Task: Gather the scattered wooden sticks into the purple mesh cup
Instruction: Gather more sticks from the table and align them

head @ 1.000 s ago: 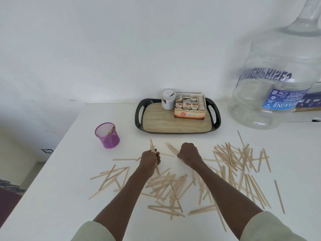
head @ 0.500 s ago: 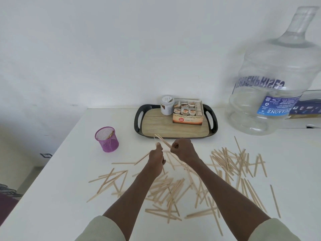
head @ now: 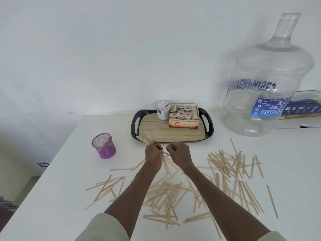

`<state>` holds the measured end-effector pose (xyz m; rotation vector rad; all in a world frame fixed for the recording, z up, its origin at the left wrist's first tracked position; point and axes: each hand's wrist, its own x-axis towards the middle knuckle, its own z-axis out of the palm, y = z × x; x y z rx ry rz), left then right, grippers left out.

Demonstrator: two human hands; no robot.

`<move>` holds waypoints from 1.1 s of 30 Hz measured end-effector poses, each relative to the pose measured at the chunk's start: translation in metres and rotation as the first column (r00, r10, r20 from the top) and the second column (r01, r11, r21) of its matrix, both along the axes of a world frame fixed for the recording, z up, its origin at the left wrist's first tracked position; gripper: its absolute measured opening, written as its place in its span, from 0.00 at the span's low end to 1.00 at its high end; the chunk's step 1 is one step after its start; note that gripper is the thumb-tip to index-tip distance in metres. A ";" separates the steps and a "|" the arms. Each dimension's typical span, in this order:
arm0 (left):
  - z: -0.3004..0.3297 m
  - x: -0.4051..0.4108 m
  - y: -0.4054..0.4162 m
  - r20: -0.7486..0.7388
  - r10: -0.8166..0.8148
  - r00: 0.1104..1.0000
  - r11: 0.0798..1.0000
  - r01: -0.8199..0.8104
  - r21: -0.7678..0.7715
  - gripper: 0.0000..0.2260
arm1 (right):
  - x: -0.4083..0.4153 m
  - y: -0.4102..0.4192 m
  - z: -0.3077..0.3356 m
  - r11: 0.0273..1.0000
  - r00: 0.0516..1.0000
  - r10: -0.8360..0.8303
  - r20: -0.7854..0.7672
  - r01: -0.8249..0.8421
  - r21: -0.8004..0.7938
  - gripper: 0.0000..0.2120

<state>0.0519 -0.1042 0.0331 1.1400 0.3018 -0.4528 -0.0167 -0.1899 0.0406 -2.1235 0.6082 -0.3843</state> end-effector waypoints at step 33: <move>0.037 -0.042 -0.012 0.315 -0.150 0.937 0.986 0.117 0.119 0.14 | -0.014 0.024 0.017 -0.255 0.964 -0.226 0.143 -0.200 0.946 0.27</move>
